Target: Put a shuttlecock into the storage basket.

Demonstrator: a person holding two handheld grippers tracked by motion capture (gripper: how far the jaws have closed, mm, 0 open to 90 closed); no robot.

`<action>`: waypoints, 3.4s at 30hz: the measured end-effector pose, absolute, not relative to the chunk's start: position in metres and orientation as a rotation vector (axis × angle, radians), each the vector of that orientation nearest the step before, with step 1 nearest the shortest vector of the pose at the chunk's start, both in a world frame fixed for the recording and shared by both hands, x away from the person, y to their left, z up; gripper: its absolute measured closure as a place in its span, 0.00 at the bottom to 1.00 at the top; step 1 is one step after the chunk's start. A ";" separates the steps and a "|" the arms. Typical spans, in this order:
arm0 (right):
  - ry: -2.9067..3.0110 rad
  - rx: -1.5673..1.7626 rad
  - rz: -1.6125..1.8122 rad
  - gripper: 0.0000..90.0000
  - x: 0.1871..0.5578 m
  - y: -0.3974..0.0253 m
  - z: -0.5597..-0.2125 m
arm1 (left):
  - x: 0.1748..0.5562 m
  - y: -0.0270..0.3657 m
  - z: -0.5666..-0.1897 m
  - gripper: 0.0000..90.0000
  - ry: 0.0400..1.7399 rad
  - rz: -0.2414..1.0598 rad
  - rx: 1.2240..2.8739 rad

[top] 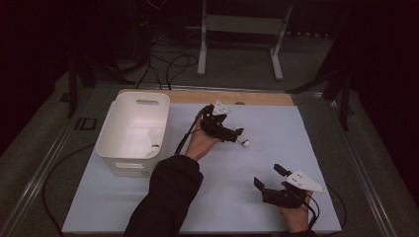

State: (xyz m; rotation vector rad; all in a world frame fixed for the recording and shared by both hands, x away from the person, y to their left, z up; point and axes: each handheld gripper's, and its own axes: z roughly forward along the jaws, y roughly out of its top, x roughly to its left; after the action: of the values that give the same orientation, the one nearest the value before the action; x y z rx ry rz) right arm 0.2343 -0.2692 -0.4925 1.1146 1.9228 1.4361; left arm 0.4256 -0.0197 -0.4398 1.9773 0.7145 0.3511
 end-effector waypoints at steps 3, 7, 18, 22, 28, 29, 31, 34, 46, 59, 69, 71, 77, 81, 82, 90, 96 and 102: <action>1.925 1.111 1.438 0.09 0.234 -0.269 -0.493 | 0.426 -0.021 -0.441 0.01 0.715 0.350 1.980; 1.924 1.113 1.438 0.09 0.234 -0.269 -0.493 | 0.426 -0.021 -0.442 0.01 0.715 0.347 1.984; 1.926 1.115 1.439 0.09 0.234 -0.269 -0.493 | 0.430 -0.021 -0.446 0.01 0.721 0.346 1.991; 1.927 1.112 1.437 0.09 0.235 -0.269 -0.493 | 0.432 -0.021 -0.449 0.01 0.727 0.347 1.996; 1.924 1.115 1.436 0.09 0.234 -0.269 -0.493 | 0.433 -0.022 -0.453 0.01 0.731 0.343 2.003; 1.926 1.110 1.442 0.09 0.234 -0.269 -0.493 | 0.434 -0.023 -0.453 0.01 0.731 0.342 2.005; 1.926 1.110 1.442 0.09 0.234 -0.269 -0.493 | 0.434 -0.023 -0.454 0.01 0.734 0.338 2.006; 1.926 1.111 1.441 0.09 0.234 -0.269 -0.493 | 0.435 -0.023 -0.455 0.01 0.733 0.339 2.012; 1.925 1.110 1.443 0.09 0.235 -0.269 -0.493 | 0.438 -0.023 -0.461 0.01 0.752 0.330 2.023; 1.929 1.111 1.438 0.09 0.234 -0.269 -0.493 | 0.441 -0.025 -0.467 0.01 0.754 0.319 2.028; 1.928 1.114 1.436 0.09 0.235 -0.269 -0.493 | 0.442 -0.026 -0.469 0.01 0.763 0.316 2.028; 1.928 1.115 1.437 0.09 0.235 -0.269 -0.493 | 0.442 -0.026 -0.469 0.01 0.762 0.315 2.028; 1.929 1.116 1.438 0.09 0.235 -0.269 -0.493 | 0.443 -0.026 -0.471 0.01 0.763 0.313 2.032; 1.931 1.119 1.438 0.09 0.234 -0.269 -0.493 | 0.444 -0.027 -0.473 0.01 0.769 0.307 2.031; 1.931 1.119 1.438 0.09 0.234 -0.269 -0.493 | 0.444 -0.027 -0.473 0.01 0.769 0.307 2.031; 1.930 1.113 1.440 0.09 0.235 -0.269 -0.493 | 0.446 -0.028 -0.477 0.01 0.767 0.297 2.038; 1.929 1.113 1.440 0.09 0.235 -0.269 -0.493 | 0.447 -0.029 -0.479 0.01 0.771 0.291 2.050; 1.928 1.115 1.441 0.09 0.235 -0.269 -0.492 | 0.448 -0.029 -0.480 0.03 0.775 0.269 2.051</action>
State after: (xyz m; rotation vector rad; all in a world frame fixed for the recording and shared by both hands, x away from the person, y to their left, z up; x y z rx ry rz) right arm 0.2346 -0.2693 -0.4925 1.1148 1.9282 1.4407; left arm 0.4479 -0.0290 -0.4801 2.0507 0.7747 0.2692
